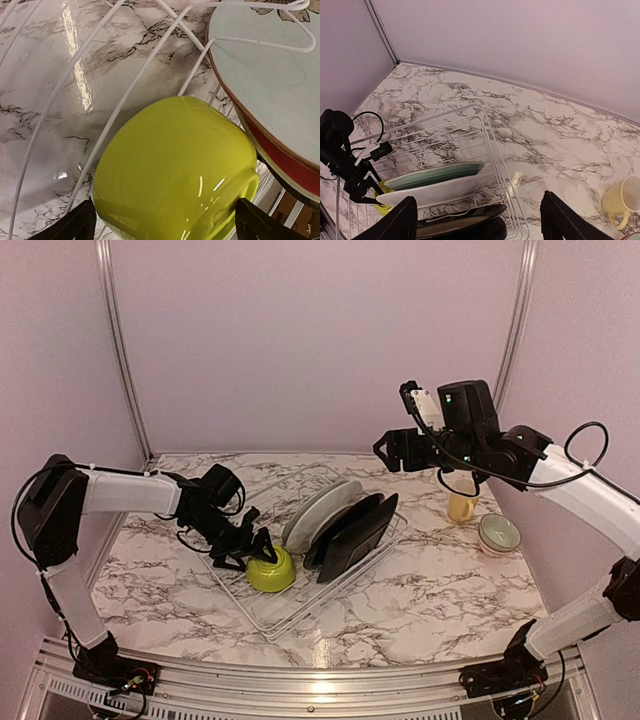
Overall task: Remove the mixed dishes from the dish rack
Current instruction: Grab the bowl from the dish rack.
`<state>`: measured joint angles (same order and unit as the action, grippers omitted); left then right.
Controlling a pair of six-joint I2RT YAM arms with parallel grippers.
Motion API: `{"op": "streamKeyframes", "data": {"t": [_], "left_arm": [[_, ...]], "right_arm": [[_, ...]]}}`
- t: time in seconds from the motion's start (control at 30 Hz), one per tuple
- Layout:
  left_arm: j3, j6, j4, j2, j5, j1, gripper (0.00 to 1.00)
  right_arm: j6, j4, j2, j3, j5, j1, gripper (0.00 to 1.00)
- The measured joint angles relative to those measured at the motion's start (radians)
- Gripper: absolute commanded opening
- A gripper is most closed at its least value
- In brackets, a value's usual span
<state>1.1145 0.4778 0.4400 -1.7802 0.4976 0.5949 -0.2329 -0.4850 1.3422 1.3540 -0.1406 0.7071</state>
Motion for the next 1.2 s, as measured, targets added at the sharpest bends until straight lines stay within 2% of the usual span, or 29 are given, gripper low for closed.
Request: {"op": "streamKeyframes", "data": {"t": [0.53, 0.7, 0.97, 1.2], "left_arm": [[-0.079, 0.105, -0.136, 0.030, 0.042, 0.008, 0.96], [-0.088, 0.118, -0.151, 0.053, 0.036, 0.007, 0.99], [-0.124, 0.148, -0.175, 0.114, 0.043, 0.007, 0.87], [-0.197, 0.201, -0.263, 0.144, 0.095, 0.003, 0.79]], "right_arm": [[-0.003, 0.029, 0.000, -0.031, 0.008, 0.000, 0.81], [-0.004, 0.033, 0.000, -0.033, 0.010, 0.000, 0.81], [-0.004, 0.036, -0.001, -0.037, 0.013, 0.000, 0.81], [-0.004, 0.036, -0.001, -0.037, 0.027, 0.000, 0.80]]}}
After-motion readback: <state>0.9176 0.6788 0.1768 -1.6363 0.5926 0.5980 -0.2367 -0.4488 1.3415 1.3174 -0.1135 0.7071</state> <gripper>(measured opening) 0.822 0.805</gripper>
